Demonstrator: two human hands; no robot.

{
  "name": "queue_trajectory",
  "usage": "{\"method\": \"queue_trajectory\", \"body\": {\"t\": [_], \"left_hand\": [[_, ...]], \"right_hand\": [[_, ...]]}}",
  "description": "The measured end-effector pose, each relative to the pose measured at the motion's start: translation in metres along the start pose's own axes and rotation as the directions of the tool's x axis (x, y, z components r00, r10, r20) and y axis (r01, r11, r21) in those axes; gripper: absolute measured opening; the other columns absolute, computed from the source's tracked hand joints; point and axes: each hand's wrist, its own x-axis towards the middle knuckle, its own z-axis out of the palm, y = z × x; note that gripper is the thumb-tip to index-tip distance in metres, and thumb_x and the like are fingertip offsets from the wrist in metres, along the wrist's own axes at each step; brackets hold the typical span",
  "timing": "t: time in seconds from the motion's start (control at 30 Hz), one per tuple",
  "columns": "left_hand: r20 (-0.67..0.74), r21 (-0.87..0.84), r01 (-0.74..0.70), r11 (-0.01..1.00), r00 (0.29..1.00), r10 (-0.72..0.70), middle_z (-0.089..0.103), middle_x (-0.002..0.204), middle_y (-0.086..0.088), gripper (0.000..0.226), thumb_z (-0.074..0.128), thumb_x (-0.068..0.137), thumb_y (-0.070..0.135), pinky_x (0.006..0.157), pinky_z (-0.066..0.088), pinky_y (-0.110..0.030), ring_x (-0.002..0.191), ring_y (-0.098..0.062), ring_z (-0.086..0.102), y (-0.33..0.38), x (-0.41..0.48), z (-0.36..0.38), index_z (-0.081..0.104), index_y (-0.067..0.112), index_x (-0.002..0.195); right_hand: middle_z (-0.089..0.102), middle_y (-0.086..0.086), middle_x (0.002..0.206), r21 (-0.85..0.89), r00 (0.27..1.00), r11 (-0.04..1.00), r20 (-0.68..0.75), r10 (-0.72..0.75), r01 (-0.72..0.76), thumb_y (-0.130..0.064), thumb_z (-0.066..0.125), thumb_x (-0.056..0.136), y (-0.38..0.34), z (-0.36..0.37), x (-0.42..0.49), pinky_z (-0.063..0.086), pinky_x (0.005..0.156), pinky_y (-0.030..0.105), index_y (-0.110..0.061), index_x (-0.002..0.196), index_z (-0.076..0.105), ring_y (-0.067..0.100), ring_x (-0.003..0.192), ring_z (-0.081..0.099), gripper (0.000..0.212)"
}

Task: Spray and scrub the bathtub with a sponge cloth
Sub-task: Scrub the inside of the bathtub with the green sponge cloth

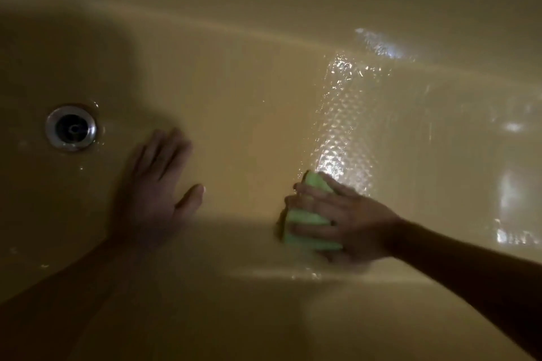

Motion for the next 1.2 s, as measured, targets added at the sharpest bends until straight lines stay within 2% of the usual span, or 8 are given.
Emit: {"method": "queue_trajectory", "body": {"t": [0.1, 0.23, 0.4, 0.53, 0.63, 0.8, 1.0, 1.2], "left_hand": [[-0.052, -0.008, 0.073, 0.997, 0.996, -0.073, 0.033, 0.167, -0.015, 0.08, 0.053, 0.088, 0.051, 0.127, 0.016, -0.048, 0.157, -0.038, 0.024, -0.014, 0.012, 0.0, 0.044, 0.007, 0.154], [-0.1, 0.014, 0.035, 0.999, 0.994, -0.034, 0.035, 0.166, -0.014, 0.084, 0.055, 0.085, 0.056, 0.124, 0.026, -0.057, 0.155, -0.04, 0.026, -0.03, 0.023, 0.0, 0.047, 0.007, 0.153], [-0.114, 0.029, 0.022, 0.999, 0.993, -0.019, 0.034, 0.167, -0.013, 0.087, 0.056, 0.085, 0.058, 0.125, 0.02, -0.056, 0.155, -0.04, 0.026, -0.034, 0.023, 0.002, 0.044, 0.009, 0.155], [-0.124, 0.059, 0.02, 0.998, 0.992, -0.013, 0.031, 0.169, -0.012, 0.088, 0.056, 0.084, 0.058, 0.126, 0.02, -0.056, 0.157, -0.038, 0.024, -0.032, 0.023, 0.0, 0.043, 0.009, 0.157], [-0.117, 0.057, 0.008, 0.998, 0.993, -0.001, 0.032, 0.168, -0.012, 0.087, 0.055, 0.085, 0.057, 0.126, 0.019, -0.053, 0.156, -0.038, 0.024, -0.034, 0.024, -0.001, 0.044, 0.008, 0.156], [-0.152, 0.021, 0.016, 1.0, 0.988, -0.012, 0.035, 0.167, -0.012, 0.084, 0.054, 0.085, 0.056, 0.126, 0.017, -0.051, 0.155, -0.039, 0.027, -0.034, 0.027, 0.001, 0.047, 0.008, 0.154], [-0.149, 0.07, -0.03, 0.997, 0.988, 0.04, 0.033, 0.168, -0.013, 0.082, 0.056, 0.088, 0.054, 0.127, 0.016, -0.054, 0.156, -0.04, 0.025, -0.037, 0.028, 0.001, 0.045, 0.008, 0.155], [-0.145, 0.073, -0.029, 0.997, 0.989, 0.039, 0.033, 0.168, -0.013, 0.08, 0.055, 0.089, 0.054, 0.126, 0.019, -0.058, 0.156, -0.039, 0.025, -0.038, 0.027, 0.001, 0.045, 0.008, 0.155]], "right_hand": [[0.043, 0.02, 0.157, 0.001, 0.886, 0.915, -0.251, 0.391, -0.404, -0.049, 0.044, 0.1, 0.075, -0.012, 0.037, 0.028, 0.114, 0.07, -0.02, 0.149, 0.042, 0.043, 0.149, 0.035, 0.057], [0.036, 0.016, 0.16, 0.297, 0.298, 0.428, -0.395, 0.869, -0.854, -0.045, 0.05, 0.096, 0.083, -0.02, 0.098, 0.025, 0.117, 0.065, -0.02, 0.155, 0.04, 0.039, 0.151, 0.029, 0.065], [0.042, 0.019, 0.158, 0.246, 0.818, 0.842, -0.22, 0.531, -0.48, -0.041, 0.052, 0.092, -0.065, 0.013, 0.061, 0.025, 0.114, 0.07, -0.018, 0.149, 0.051, 0.042, 0.151, 0.029, 0.061], [0.046, 0.017, 0.156, 0.149, 0.981, 0.978, -0.099, 0.165, -0.149, -0.045, 0.065, 0.089, -0.056, 0.014, 0.041, 0.027, 0.116, 0.07, -0.024, 0.149, 0.047, 0.04, 0.15, 0.033, 0.066], [0.049, 0.02, 0.153, 0.061, 0.924, 0.947, -0.207, 0.322, -0.316, -0.046, 0.046, 0.099, 0.027, 0.002, 0.08, 0.027, 0.114, 0.068, -0.017, 0.148, 0.052, 0.043, 0.146, 0.039, 0.057], [0.037, 0.015, 0.161, 0.246, 0.442, 0.544, -0.368, 0.818, -0.802, -0.044, 0.052, 0.093, 0.079, -0.03, 0.163, 0.02, 0.119, 0.066, -0.021, 0.154, 0.044, 0.04, 0.152, 0.026, 0.065], [0.037, 0.013, 0.162, 0.248, 0.8, 0.788, -0.072, 0.595, -0.564, -0.041, 0.058, 0.091, -0.085, 0.002, 0.068, 0.019, 0.118, 0.07, -0.022, 0.154, 0.043, 0.036, 0.155, 0.022, 0.068], [0.016, -0.009, 0.169, 0.377, 0.498, 0.421, 0.129, 0.858, -0.825, -0.05, 0.05, 0.095, -0.117, -0.002, -0.049, 0.018, 0.12, 0.065, -0.039, 0.157, 0.027, 0.024, 0.158, 0.013, 0.067]]}}
